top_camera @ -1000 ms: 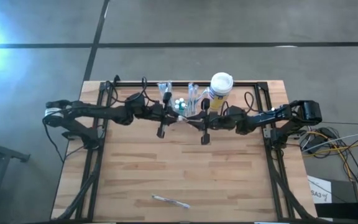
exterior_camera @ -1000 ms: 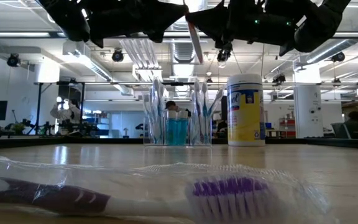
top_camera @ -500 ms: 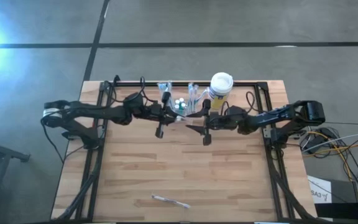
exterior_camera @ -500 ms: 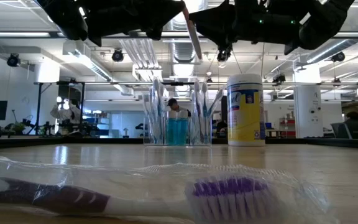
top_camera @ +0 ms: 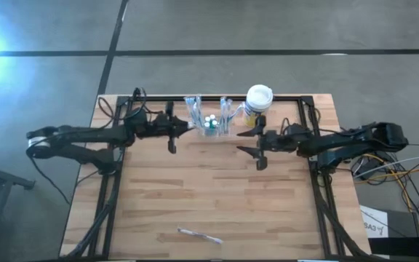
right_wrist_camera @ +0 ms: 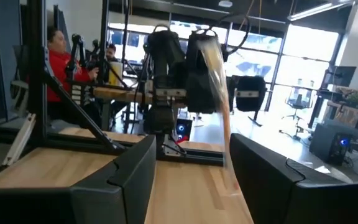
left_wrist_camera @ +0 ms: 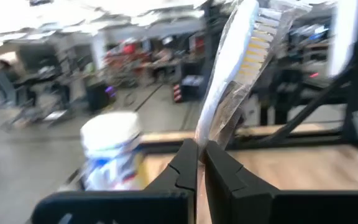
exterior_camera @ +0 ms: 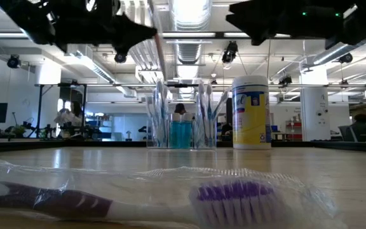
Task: Pick & Place toothbrushing station
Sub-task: Put the orange toothbrush into the transparent toothbrush holder
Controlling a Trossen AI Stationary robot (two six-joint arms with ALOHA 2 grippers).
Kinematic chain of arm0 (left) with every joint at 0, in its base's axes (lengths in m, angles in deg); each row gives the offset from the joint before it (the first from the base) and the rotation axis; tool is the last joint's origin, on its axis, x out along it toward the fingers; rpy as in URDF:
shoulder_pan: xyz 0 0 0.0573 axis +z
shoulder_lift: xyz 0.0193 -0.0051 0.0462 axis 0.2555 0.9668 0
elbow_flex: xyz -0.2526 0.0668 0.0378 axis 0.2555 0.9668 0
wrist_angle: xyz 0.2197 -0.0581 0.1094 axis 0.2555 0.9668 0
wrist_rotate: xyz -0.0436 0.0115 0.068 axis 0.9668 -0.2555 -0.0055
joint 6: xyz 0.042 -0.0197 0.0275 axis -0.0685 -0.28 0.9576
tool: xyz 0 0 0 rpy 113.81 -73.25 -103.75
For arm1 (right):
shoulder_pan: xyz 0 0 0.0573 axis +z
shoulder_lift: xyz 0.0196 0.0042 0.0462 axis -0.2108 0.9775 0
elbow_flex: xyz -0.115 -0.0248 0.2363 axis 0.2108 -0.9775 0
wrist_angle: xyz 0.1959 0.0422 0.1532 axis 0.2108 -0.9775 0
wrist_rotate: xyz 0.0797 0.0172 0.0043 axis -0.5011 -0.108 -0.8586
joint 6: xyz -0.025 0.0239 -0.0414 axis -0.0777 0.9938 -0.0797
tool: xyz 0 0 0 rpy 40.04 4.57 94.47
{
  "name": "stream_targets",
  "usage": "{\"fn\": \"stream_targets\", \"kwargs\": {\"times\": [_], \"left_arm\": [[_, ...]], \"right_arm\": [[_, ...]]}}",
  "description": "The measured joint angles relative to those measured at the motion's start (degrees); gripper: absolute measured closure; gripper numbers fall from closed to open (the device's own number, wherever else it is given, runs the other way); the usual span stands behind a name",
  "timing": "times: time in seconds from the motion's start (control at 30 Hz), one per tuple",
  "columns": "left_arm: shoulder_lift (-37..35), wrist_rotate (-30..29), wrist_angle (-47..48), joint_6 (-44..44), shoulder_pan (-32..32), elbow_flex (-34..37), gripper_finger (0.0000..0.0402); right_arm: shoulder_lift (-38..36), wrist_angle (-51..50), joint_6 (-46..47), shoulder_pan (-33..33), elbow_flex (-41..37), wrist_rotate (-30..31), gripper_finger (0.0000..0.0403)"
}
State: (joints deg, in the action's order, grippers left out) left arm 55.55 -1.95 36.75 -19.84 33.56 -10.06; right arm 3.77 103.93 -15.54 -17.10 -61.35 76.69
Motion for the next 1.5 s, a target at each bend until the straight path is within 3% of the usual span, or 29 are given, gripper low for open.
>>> {"fn": "stream_targets", "kwargs": {"times": [0.17, 0.3, 0.47, 0.67, 0.97, 1.5], "left_arm": [[-3.62, -7.54, 3.65, -0.74, 1.27, 4.52, 0.0392], [-3.94, -12.19, 3.5, -0.65, 1.68, 6.97, 0.0392], [-1.58, -15.78, -1.29, -1.21, 2.48, 8.48, 0.0392], [5.22, -15.93, -9.38, -4.0, 4.87, 8.97, 0.0392], [18.37, -17.67, -20.89, -5.83, 7.13, 7.07, 0.0392], [32.36, -24.96, -26.96, -15.77, 8.31, 6.58, 0.0392]], "right_arm": [[-7.28, -0.03, 1.28, 0.07, -5.38, 4.46, 0.0243], [-12.98, -0.6, 0.57, -0.02, -9.93, 10.18, 0.0308], [-19.72, -2.7, -1.03, 0.04, -13.85, 11.05, 0.0386], [-24.29, -3.0, -1.26, -0.02, -16.02, 13.35, 0.0394], [-24.82, -4.43, -1.87, 0.0, -15.91, 13.35, 0.0394], [-24.82, -4.47, -1.91, 0.04, -15.91, 13.33, 0.0394]]}}
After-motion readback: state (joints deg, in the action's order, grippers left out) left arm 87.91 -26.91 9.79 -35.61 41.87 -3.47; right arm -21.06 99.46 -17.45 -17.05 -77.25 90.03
